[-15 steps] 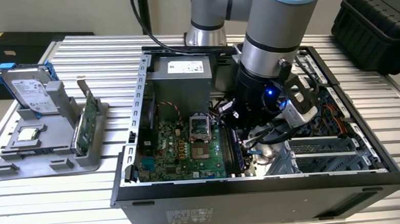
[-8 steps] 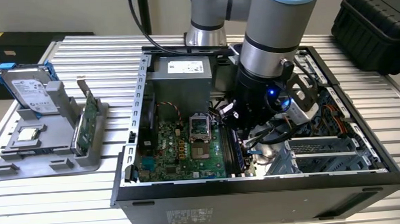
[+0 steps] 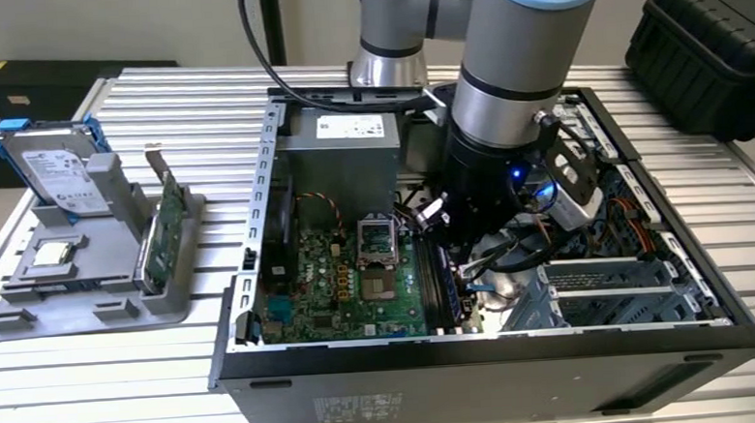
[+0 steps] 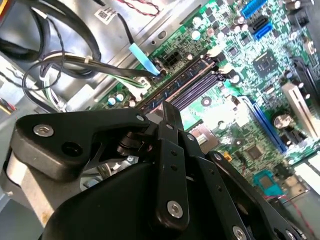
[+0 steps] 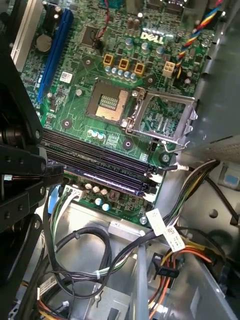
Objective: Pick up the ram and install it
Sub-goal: 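Press down the ram until it locks into place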
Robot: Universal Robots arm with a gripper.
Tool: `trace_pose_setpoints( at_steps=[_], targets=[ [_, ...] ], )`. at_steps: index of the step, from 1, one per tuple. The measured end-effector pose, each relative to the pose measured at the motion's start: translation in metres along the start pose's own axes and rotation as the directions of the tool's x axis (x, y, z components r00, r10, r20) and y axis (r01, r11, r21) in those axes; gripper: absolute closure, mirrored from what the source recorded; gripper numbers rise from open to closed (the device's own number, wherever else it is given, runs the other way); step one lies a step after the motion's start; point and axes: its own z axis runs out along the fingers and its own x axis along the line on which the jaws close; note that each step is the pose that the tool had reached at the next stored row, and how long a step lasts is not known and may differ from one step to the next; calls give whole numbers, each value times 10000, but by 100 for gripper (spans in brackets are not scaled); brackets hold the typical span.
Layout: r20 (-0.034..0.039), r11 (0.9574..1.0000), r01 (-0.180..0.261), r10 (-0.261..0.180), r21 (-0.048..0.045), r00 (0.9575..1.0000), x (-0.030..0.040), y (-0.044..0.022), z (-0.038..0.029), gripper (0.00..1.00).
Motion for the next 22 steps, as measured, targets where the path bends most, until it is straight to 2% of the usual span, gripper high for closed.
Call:
trace_pose_setpoints(
  at_steps=[3, 8, 12, 17, 22],
  targets=[
    [23, 9991, 423, -423, 5, 9991, 2, 1, 1, 100],
    [54, 9948, 1023, -1023, 17, 9947, 5, 2, 1, 100],
    [78, 9888, 1490, -1490, 26, 9888, 8, 3, 1, 100],
    [116, 9738, 2273, -2274, 46, 9737, 11, 5, 3, 100],
    [156, 9515, 3077, -3078, 68, 9513, 13, 5, 6, 100]
  ],
)
